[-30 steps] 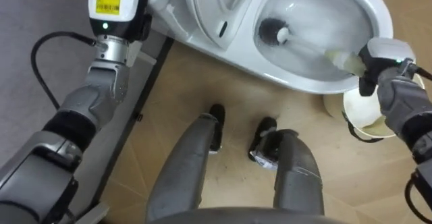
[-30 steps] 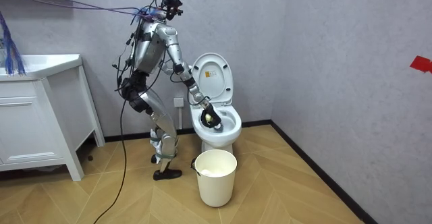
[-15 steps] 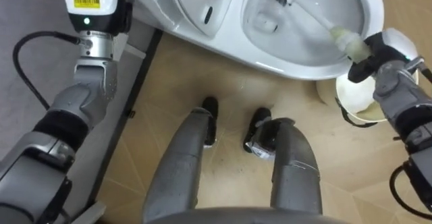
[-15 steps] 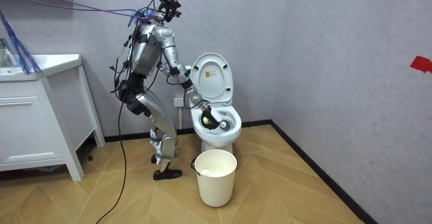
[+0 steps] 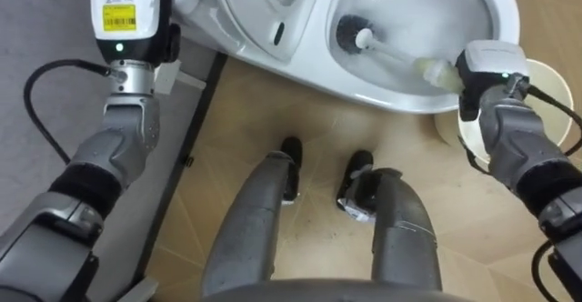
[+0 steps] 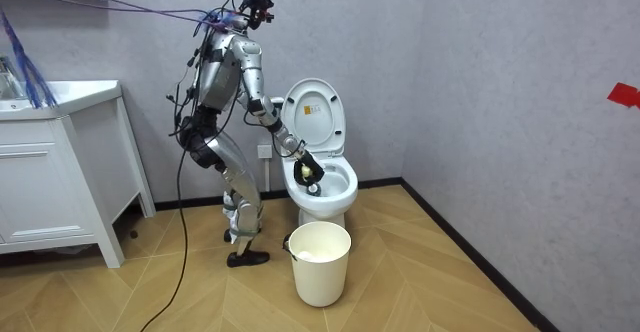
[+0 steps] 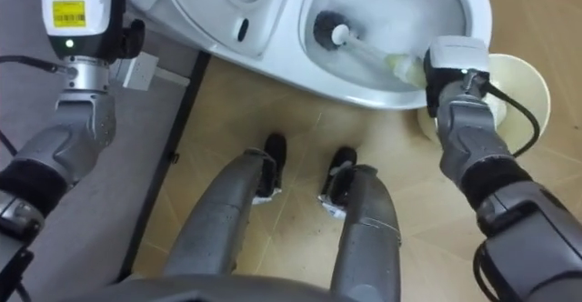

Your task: Brush toilet

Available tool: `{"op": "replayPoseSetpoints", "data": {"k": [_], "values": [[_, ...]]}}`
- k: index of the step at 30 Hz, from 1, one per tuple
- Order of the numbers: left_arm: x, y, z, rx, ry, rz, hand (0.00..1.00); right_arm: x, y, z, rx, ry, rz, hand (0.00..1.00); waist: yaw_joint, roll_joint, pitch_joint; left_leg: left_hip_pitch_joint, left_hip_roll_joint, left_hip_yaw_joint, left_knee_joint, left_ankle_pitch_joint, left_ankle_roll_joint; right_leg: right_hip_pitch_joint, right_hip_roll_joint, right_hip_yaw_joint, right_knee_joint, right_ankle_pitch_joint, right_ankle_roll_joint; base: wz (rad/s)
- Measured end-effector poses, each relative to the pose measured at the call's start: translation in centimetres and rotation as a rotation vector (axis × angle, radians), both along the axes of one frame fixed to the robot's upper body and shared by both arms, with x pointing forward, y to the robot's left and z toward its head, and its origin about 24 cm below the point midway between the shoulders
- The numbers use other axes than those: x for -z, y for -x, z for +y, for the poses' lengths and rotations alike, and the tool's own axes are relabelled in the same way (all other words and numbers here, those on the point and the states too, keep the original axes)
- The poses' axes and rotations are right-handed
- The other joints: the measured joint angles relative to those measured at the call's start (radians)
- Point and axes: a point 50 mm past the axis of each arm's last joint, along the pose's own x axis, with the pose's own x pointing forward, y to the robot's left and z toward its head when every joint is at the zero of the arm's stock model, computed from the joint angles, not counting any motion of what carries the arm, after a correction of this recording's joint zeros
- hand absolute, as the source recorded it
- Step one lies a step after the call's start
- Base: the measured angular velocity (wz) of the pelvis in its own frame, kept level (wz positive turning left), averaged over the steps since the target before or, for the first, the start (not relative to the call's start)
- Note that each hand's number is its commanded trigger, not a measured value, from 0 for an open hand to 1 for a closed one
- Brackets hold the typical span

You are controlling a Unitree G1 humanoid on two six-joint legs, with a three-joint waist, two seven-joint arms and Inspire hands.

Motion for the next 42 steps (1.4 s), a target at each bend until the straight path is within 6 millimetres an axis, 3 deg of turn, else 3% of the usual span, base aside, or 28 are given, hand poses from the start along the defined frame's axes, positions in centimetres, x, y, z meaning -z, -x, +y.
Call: {"op": "replayPoseSetpoints", "data": {"k": [4,7,10,15,18,21,24,29,31,33,35,42], "values": [[0.1,0.5,0.7,0.000,-0.015,0.007,0.00,-0.4,0.0,-0.3,-0.009,0.011,0.006,1.00,0.003,0.000,-0.0006,0.001,0.006,0.005,-0.003,-0.002,-0.003,0.000,0.004,0.000,-0.004,-0.002,-0.003,-0.05],[0.1,0.5,0.6,0.018,-0.018,0.012,0.00,-0.9,0.0,-1.6,0.010,0.034,0.008,1.00,0.017,-0.001,-0.0009,0.003,0.009,0.012,0.001,-0.002,-0.003,0.000,0.004,0.002,-0.004,-0.001,-0.005,-0.02],[-0.1,0.3,0.8,0.035,-0.043,0.014,0.00,-0.9,-0.8,-2.9,0.080,-0.050,0.009,1.00,0.018,-0.013,0.0007,0.002,0.006,0.023,0.006,0.001,0.000,-0.008,-0.005,0.007,0.012,-0.007,-0.004,0.02],[-0.6,0.2,0.9,0.021,-0.062,-0.029,0.00,-0.9,-1.4,-4.5,0.375,-0.426,-0.117,1.00,-0.028,-0.052,0.0049,-0.012,-0.025,0.027,0.006,0.014,0.009,-0.041,-0.041,0.017,0.060,-0.026,0.002,0.13],[-0.7,0.2,0.8,-0.001,-0.075,-0.052,0.00,-1.2,-1.2,-5.5,0.451,-0.470,-0.162,1.00,-0.064,-0.066,0.0039,-0.018,-0.044,0.027,0.013,0.024,0.019,-0.046,-0.065,0.013,0.083,-0.033,0.012,0.23],[-0.8,-0.1,0.6,-0.017,-0.098,-0.054,0.00,-1.2,-1.2,-5.7,0.448,-0.440,-0.172,1.00,-0.074,-0.081,0.0045,-0.017,-0.047,0.037,0.023,0.025,0.021,-0.046,-0.073,0.017,0.092,-0.035,0.018,0.01],[-0.8,-0.4,0.4,-0.024,-0.101,-0.040,0.00,-1.4,-1.5,-5.2,0.370,-0.333,-0.179,1.00,-0.082,-0.081,0.0044,-0.012,-0.049,0.041,0.023,0.028,0.035,-0.040,-0.076,0.017,0.092,-0.029,0.029,-0.01],[-0.3,-0.5,-0.1,-0.019,-0.087,0.013,0.00,-0.9,-1.7,-3.6,0.251,-0.218,-0.138,1.00,-0.058,-0.066,0.0042,0.002,-0.043,0.043,0.023,0.017,0.037,-0.025,-0.069,0.017,0.083,-0.020,0.039,-0.07],[0.3,-0.4,-0.6,-0.020,-0.068,0.036,0.00,-0.4,-1.7,-2.2,0.172,-0.168,-0.107,1.00,-0.049,-0.041,0.0070,0.013,-0.040,0.036,0.018,0.017,0.036,-0.004,-0.062,0.009,0.067,-0.012,0.037,-0.03],[0.7,-0.4,-1.3,0.000,-0.050,0.063,0.00,1.0,-0.7,-1.2,0.115,-0.075,-0.034,1.00,-0.032,-0.010,0.0029,0.016,-0.040,0.029,0.011,0.017,0.036,0.005,-0.061,0.000,0.052,-0.010,0.038,0.03],[0.7,-0.4,-1.5,0.010,-0.034,0.060,0.00,1.5,0.2,-0.9,0.087,-0.032,0.009,1.00,-0.007,-0.001,0.0018,0.012,-0.026,0.038,0.009,0.014,0.035,0.001,-0.047,0.006,0.036,-0.002,0.037,-0.17],[1.5,1.7,0.4,-0.008,0.029,0.060,0.00,0.2,2.2,1.4,-0.027,-0.039,-0.002,1.00,-0.011,0.012,-0.0071,0.009,0.011,0.030,-0.006,0.006,0.013,0.008,0.002,0.003,-0.016,0.016,0.005,-0.11]]}}
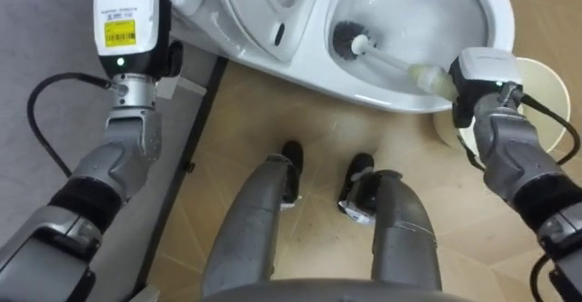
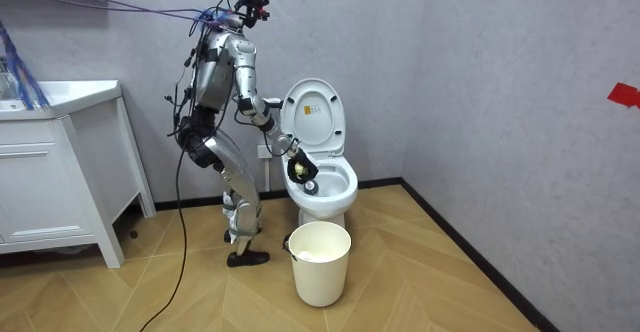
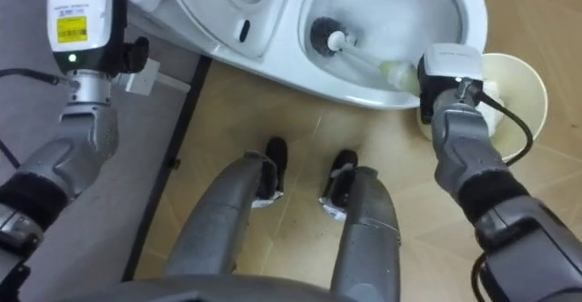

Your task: Brush toilet

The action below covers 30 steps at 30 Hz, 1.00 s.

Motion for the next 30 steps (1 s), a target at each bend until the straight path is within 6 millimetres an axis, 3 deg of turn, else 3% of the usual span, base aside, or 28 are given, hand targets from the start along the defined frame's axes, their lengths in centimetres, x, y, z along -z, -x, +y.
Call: {"op": "replayPoseSetpoints", "data": {"k": [4,6,8,14,16,18,21,24,30], "values": [[0.4,1.0,0.7,-0.019,0.009,-0.002,0.00,-0.7,1.0,1.0,-0.029,-0.004,0.009,1.00,-0.002,-0.002,-0.0033,0.002,0.005,-0.002,-0.011,-0.005,-0.011,-0.002,0.007,0.000,-0.007,-0.005,-0.008,-0.06],[0.4,1.4,1.0,-0.024,0.016,-0.014,0.00,-0.9,1.3,1.4,-0.043,0.003,0.018,1.00,-0.002,-0.009,-0.0113,-0.009,0.012,-0.011,-0.007,-0.008,-0.017,-0.007,0.017,-0.003,-0.015,-0.002,-0.013,-0.03],[0.5,1.6,1.1,-0.030,0.024,-0.022,0.00,-1.1,1.4,1.5,-0.053,0.009,0.025,1.00,-0.003,-0.014,-0.0140,-0.011,0.013,-0.012,-0.004,-0.008,-0.018,-0.007,0.018,-0.003,-0.016,-0.002,-0.014,0.00],[0.5,1.2,1.4,-0.014,0.004,-0.002,0.00,-1.2,0.0,-0.3,-0.039,0.091,0.045,1.00,0.001,-0.016,-0.0155,-0.004,0.012,-0.011,0.014,-0.008,-0.017,0.005,0.014,-0.006,-0.014,-0.003,-0.011,-0.01],[0.2,0.8,1.4,0.008,-0.023,0.008,0.00,-0.7,-1.1,-1.7,-0.003,0.064,0.070,1.00,0.001,-0.020,-0.0128,0.001,0.009,-0.008,0.012,-0.005,-0.013,0.008,0.008,-0.007,-0.007,-0.004,-0.009,0.07],[-0.7,-0.1,1.5,0.033,-0.069,-0.006,0.00,-0.5,-2.3,-3.4,0.111,-0.077,0.073,1.00,-0.002,-0.041,0.0015,0.004,-0.004,-0.008,0.007,0.004,-0.007,0.001,-0.008,-0.008,0.013,-0.012,-0.006,0.14],[-1.2,-0.5,1.4,0.031,-0.080,-0.044,0.00,-0.5,-3.3,-4.1,0.257,-0.296,0.011,1.00,-0.020,-0.066,0.0173,-0.010,-0.028,-0.005,0.004,0.013,0.001,-0.027,-0.041,-0.007,0.058,-0.028,-0.005,0.21],[-2.0,-0.9,1.0,0.038,-0.087,-0.096,0.00,-2.2,-4.4,-5.3,0.358,-0.397,-0.108,1.00,-0.042,-0.070,0.0176,-0.039,-0.048,0.000,0.011,0.018,0.010,-0.066,-0.065,0.001,0.094,-0.033,0.003,0.21],[-1.3,-0.8,0.7,-0.001,-0.093,-0.091,0.00,-2.8,-4.6,-6.0,0.286,-0.231,-0.146,1.00,-0.073,-0.071,0.0176,-0.036,-0.077,-0.003,0.022,0.025,0.021,-0.068,-0.097,0.003,0.128,-0.041,0.014,0.08]]}}
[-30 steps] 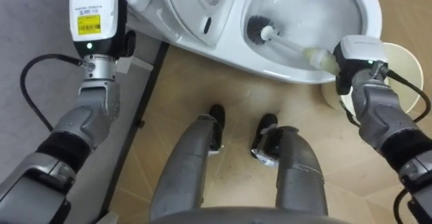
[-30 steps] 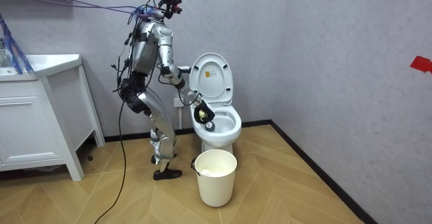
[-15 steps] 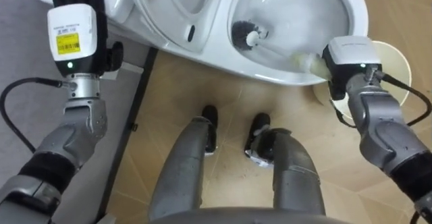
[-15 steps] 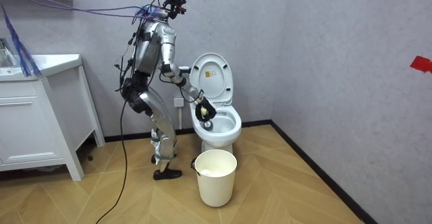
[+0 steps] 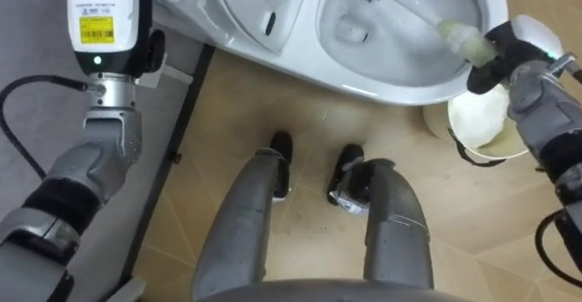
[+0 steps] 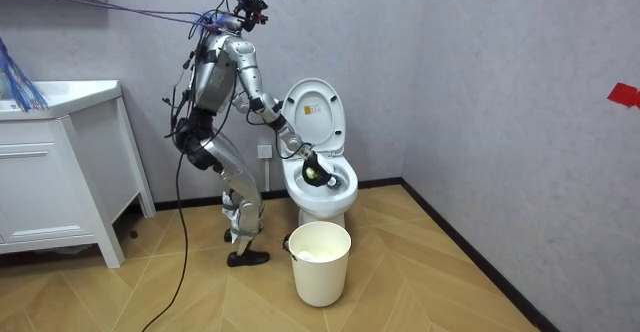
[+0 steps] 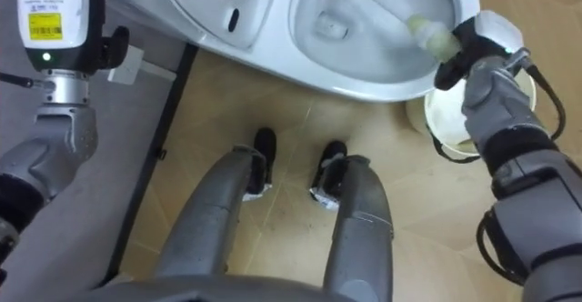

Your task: Brush toilet

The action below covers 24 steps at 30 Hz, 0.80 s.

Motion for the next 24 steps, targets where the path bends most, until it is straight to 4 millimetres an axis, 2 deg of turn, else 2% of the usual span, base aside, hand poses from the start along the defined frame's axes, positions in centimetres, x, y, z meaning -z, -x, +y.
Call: {"op": "replayPoseSetpoints", "data": {"k": [2,4,7,9,10,12,14,18,20,22,24], "values": [[-0.1,-0.4,-0.2,0.004,-0.005,0.010,0.00,-0.2,-0.1,0.2,-0.050,0.086,0.005,1.00,0.002,0.000,-0.0001,0.006,0.000,0.001,0.004,-0.002,0.002,0.007,0.000,0.000,0.000,0.000,0.000,-0.04],[0.1,-0.6,-0.6,0.008,-0.001,0.044,0.00,0.2,0.1,0.5,-0.109,0.179,0.035,1.00,0.019,0.001,-0.0001,0.019,0.008,0.002,0.007,-0.009,-0.001,0.024,0.007,-0.001,-0.008,0.001,0.001,-0.09],[0.2,-0.9,-1.0,0.021,0.004,0.073,0.00,1.3,0.7,2.3,-0.270,0.324,0.092,1.00,0.031,0.006,-0.0013,0.032,0.012,-0.008,-0.001,-0.007,-0.005,0.045,0.018,-0.007,-0.031,0.006,0.009,-0.02],[0.3,-1.1,-1.5,0.041,0.030,0.085,0.00,2.8,2.0,2.9,-0.312,0.370,0.151,1.00,0.054,0.023,-0.0025,0.035,0.028,-0.015,-0.006,-0.007,-0.006,0.064,0.036,-0.023,-0.068,0.022,0.009,-0.10],[0.4,-1.1,-1.5,0.044,0.034,0.089,0.00,3.0,2.3,2.8,-0.308,0.372,0.159,1.00,0.056,0.032,-0.0040,0.035,0.033,-0.015,-0.006,-0.008,-0.005,0.069,0.040,-0.027,-0.076,0.025,0.008,-0.08],[0.8,-0.7,-1.4,0.048,0.042,0.106,0.00,3.2,3.2,3.0,-0.315,0.370,0.163,1.00,0.063,0.051,-0.0136,0.037,0.041,-0.013,-0.012,-0.010,-0.004,0.074,0.049,-0.026,-0.095,0.033,0.009,-0.11],[1.3,-0.4,-1.3,0.045,0.046,0.122,0.00,3.3,3.9,3.4,-0.329,0.365,0.165,1.00,0.063,0.060,-0.0191,0.042,0.044,-0.014,-0.015,-0.012,-0.006,0.081,0.056,-0.027,-0.104,0.036,0.003,-0.07],[2.1,0.6,-0.5,0.023,0.055,0.153,0.00,3.3,5.3,4.5,-0.353,0.342,0.180,1.00,0.062,0.060,-0.0206,0.076,0.050,-0.006,-0.034,-0.014,-0.010,0.103,0.065,-0.015,-0.116,0.034,-0.003,-0.08],[2.6,1.2,-0.1,0.005,0.065,0.171,0.00,3.4,5.9,4.9,-0.361,0.327,0.198,1.00,0.061,0.058,-0.0261,0.093,0.058,-0.002,-0.048,-0.018,-0.016,0.118,0.078,-0.005,-0.133,0.035,-0.004,-0.14],[3.0,1.8,0.2,-0.007,0.070,0.188,0.00,3.5,6.5,5.2,-0.369,0.308,0.220,1.00,0.056,0.056,-0.0280,0.117,0.065,-0.003,-0.058,-0.023,-0.022,0.143,0.090,-0.004,-0.150,0.036,-0.007,-0.09],[3.6,2.5,0.7,-0.028,0.077,0.210,0.00,3.7,7.1,5.7,-0.394,0.300,0.247,1.00,0.053,0.045,-0.0357,0.148,0.074,-0.001,-0.068,-0.033,-0.029,0.171,0.101,-0.001,-0.165,0.034,-0.010,-0.11]]}}
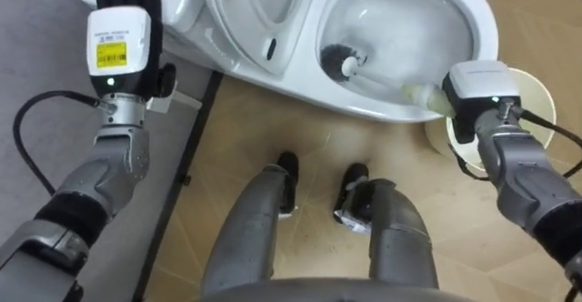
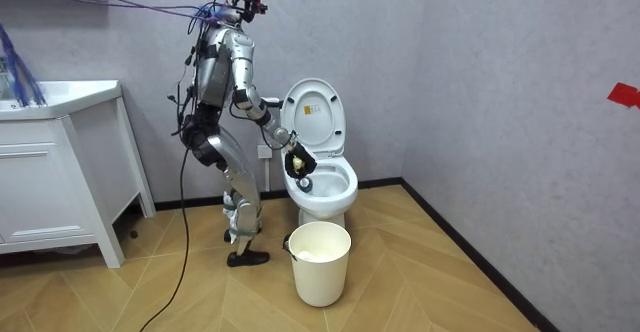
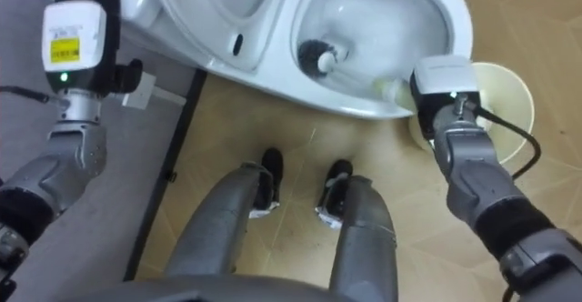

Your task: Brush toilet

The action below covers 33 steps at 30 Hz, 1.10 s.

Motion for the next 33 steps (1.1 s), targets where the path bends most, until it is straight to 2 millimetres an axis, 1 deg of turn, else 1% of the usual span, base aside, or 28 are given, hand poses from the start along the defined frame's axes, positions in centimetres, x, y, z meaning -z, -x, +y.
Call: {"op": "replayPoseSetpoints", "data": {"k": [2,3,4,5,6,7,9,10,11,12,13,14,15,16,18,19,20,21,22,23,24,25,26,28,29,30,31,33], "values": [[0.4,0.5,0.2,-0.007,0.006,0.030,0.00,0.2,0.4,0.2,-0.017,0.020,0.022,1.00,-0.007,-0.010,-0.0046,0.032,0.001,0.001,-0.010,-0.002,-0.001,0.031,0.004,0.003,-0.009,-0.004,0.000,-0.05],[0.7,0.8,0.4,-0.010,0.005,0.057,0.00,0.3,0.6,0.2,-0.024,0.031,0.043,1.00,-0.007,-0.025,-0.0067,0.062,0.001,0.006,-0.021,-0.002,-0.002,0.053,0.005,0.008,-0.018,-0.007,0.000,-0.06],[0.8,0.9,0.6,-0.014,0.003,0.069,0.00,0.4,0.7,0.3,-0.026,0.027,0.054,1.00,-0.006,-0.036,-0.0065,0.080,0.001,0.011,-0.029,-0.002,-0.002,0.066,0.005,0.014,-0.019,-0.010,0.001,-0.14],[0.8,0.9,0.9,-0.013,0.006,0.085,0.00,0.4,0.7,0.6,-0.037,0.023,0.078,1.00,-0.006,-0.052,-0.0057,0.108,0.002,0.014,-0.031,-0.002,-0.002,0.094,0.008,0.021,-0.026,-0.014,0.001,-0.13],[1.2,1.2,1.1,-0.014,0.005,0.115,0.00,0.4,0.8,0.7,-0.057,0.029,0.100,1.00,-0.006,-0.064,-0.0060,0.134,0.003,0.013,-0.031,-0.002,-0.002,0.123,0.011,0.024,-0.035,-0.018,0.003,-0.08],[1.2,1.2,1.2,-0.011,0.005,0.125,0.00,0.5,0.8,0.7,-0.064,0.031,0.111,1.00,-0.007,-0.069,-0.0058,0.149,0.002,0.013,-0.031,-0.002,-0.002,0.140,0.010,0.024,-0.038,-0.021,0.004,0.00],[1.9,1.7,1.3,0.007,0.007,0.195,0.00,1.1,1.6,0.8,-0.091,0.048,0.165,1.00,-0.009,-0.093,-0.0052,0.224,-0.001,0.014,-0.053,-0.002,-0.002,0.221,0.011,0.022,-0.067,-0.029,0.014,0.08],[2.0,1.8,1.3,0.009,0.009,0.208,0.00,1.3,1.8,0.9,-0.097,0.049,0.177,1.00,-0.008,-0.098,-0.0055,0.244,-0.002,0.015,-0.063,-0.003,-0.001,0.239,0.011,0.022,-0.075,-0.030,0.016,0.07],[2.3,2.0,1.3,0.015,0.015,0.229,0.00,1.6,2.2,0.8,-0.102,0.050,0.198,1.00,-0.008,-0.108,-0.0055,0.282,-0.003,0.015,-0.084,-0.005,0.002,0.274,0.013,0.023,-0.093,-0.031,0.021,0.06],[2.7,2.4,1.1,0.020,0.024,0.254,0.00,2.1,3.0,0.6,-0.093,0.054,0.225,1.00,-0.006,-0.111,-0.0066,0.322,-0.003,0.014,-0.107,-0.008,0.003,0.316,0.020,0.026,-0.118,-0.027,0.029,0.03],[2.9,2.6,1.0,0.021,0.028,0.267,0.00,2.4,3.5,0.4,-0.088,0.055,0.238,1.00,-0.003,-0.112,-0.0074,0.344,-0.003,0.014,-0.119,-0.010,0.004,0.336,0.022,0.028,-0.131,-0.025,0.033,0.00],[3.4,3.1,1.0,0.025,0.024,0.298,0.00,3.0,4.5,0.1,-0.082,0.055,0.266,1.00,-0.002,-0.115,-0.0107,0.387,-0.006,0.015,-0.148,-0.012,0.006,0.378,0.023,0.029,-0.157,-0.021,0.040,0.00],[3.8,3.7,1.0,0.033,0.012,0.327,0.00,3.6,5.7,-0.4,-0.066,0.046,0.298,1.00,-0.002,-0.119,-0.0177,0.426,-0.011,0.014,-0.177,-0.014,0.010,0.415,0.023,0.029,-0.180,-0.019,0.047,0.00],[4.1,4.1,1.0,0.035,0.013,0.340,0.00,3.9,6.3,-0.7,-0.053,0.040,0.311,1.00,-0.003,-0.119,-0.0207,0.442,-0.012,0.014,-0.187,-0.015,0.011,0.434,0.023,0.028,-0.192,-0.018,0.051,0.05],[5.3,6.1,1.1,0.025,0.013,0.400,0.00,5.3,9.1,-2.0,0.017,0.019,0.369,1.00,-0.006,-0.118,-0.0283,0.541,-0.020,0.019,-0.250,-0.019,0.018,0.528,0.024,0.029,-0.242,-0.017,0.067,-0.02],[5.7,6.7,1.1,0.016,0.021,0.415,0.00,5.6,9.7,-2.2,0.041,0.008,0.384,1.00,-0.004,-0.118,-0.0315,0.566,-0.020,0.022,-0.266,-0.020,0.020,0.552,0.027,0.029,-0.253,-0.016,0.069,-0.13],[6.4,7.9,0.9,-0.011,0.051,0.439,0.00,6.4,11.2,-2.5,0.089,-0.016,0.416,1.00,-0.007,-0.115,-0.0386,0.618,-0.022,0.024,-0.294,-0.022,0.023,0.602,0.028,0.031,-0.278,-0.017,0.074,-0.12],[6.9,8.8,0.7,-0.033,0.073,0.455,0.00,7.1,12.6,-2.7,0.139,-0.043,0.438,1.00,-0.010,-0.114,-0.0405,0.665,-0.025,0.024,-0.318,-0.022,0.023,0.650,0.030,0.033,-0.304,-0.019,0.079,-0.07],[7.2,9.3,0.7,-0.046,0.085,0.462,0.00,7.5,13.4,-2.7,0.161,-0.054,0.451,1.00,-0.011,-0.113,-0.0409,0.687,-0.026,0.025,-0.330,-0.022,0.023,0.671,0.030,0.034,-0.315,-0.019,0.081,0.00],[7.6,10.1,0.4,-0.069,0.112,0.474,0.00,8.3,14.8,-2.7,0.212,-0.081,0.476,1.00,-0.011,-0.106,-0.0394,0.724,-0.026,0.029,-0.352,-0.022,0.023,0.708,0.030,0.035,-0.340,-0.020,0.083,-0.03],[7.9,10.9,0.2,-0.092,0.138,0.481,0.00,9.0,16.0,-2.8,0.273,-0.117,0.498,1.00,-0.010,-0.110,-0.0446,0.746,-0.026,0.028,-0.358,-0.022,0.023,0.734,0.033,0.038,-0.364,-0.018,0.085,-0.07],[8.0,11.3,0.2,-0.104,0.148,0.486,0.00,9.3,16.4,-2.8,0.308,-0.141,0.509,1.00,-0.009,-0.106,-0.0479,0.758,-0.026,0.029,-0.363,-0.022,0.023,0.745,0.036,0.040,-0.372,-0.018,0.086,-0.12],[8.2,12.1,0.3,-0.121,0.159,0.497,0.00,9.9,17.3,-2.8,0.377,-0.186,0.530,1.00,-0.008,-0.105,-0.0498,0.778,-0.025,0.029,-0.370,-0.022,0.023,0.768,0.039,0.044,-0.390,-0.015,0.086,-0.16],[8.6,13.2,0.3,-0.153,0.178,0.514,0.00,10.7,18.6,-2.8,0.457,-0.238,0.556,1.00,-0.011,-0.091,-0.0546,0.808,-0.025,0.023,-0.386,-0.022,0.023,0.800,0.043,0.050,-0.413,-0.014,0.086,-0.11],[8.8,13.8,0.2,-0.176,0.197,0.522,0.00,11.1,19.5,-3.0,0.522,-0.283,0.571,1.00,-0.015,-0.083,-0.0544,0.828,-0.026,0.020,-0.394,-0.022,0.023,0.823,0.044,0.048,-0.424,-0.014,0.087,0.00],[8.9,14.3,0.2,-0.204,0.220,0.522,0.00,11.4,20.3,-2.8,0.580,-0.323,0.580,1.00,-0.019,-0.078,-0.0561,0.841,-0.026,0.014,-0.401,-0.022,0.023,0.838,0.045,0.046,-0.435,-0.014,0.087,0.00],[9.0,14.6,0.1,-0.220,0.234,0.520,0.00,11.5,20.7,-2.7,0.613,-0.347,0.580,1.00,-0.020,-0.077,-0.0560,0.845,-0.025,0.011,-0.402,-0.022,0.023,0.845,0.046,0.043,-0.437,-0.014,0.087,0.07],[9.2,15.5,0.4,-0.277,0.259,0.516,0.00,12.2,22.1,-2.5,0.753,-0.430,0.583,1.00,-0.033,-0.075,-0.0555,0.876,-0.021,-0.005,-0.421,-0.021,0.022,0.874,0.053,0.040,-0.450,-0.014,0.087,0.02]]}}
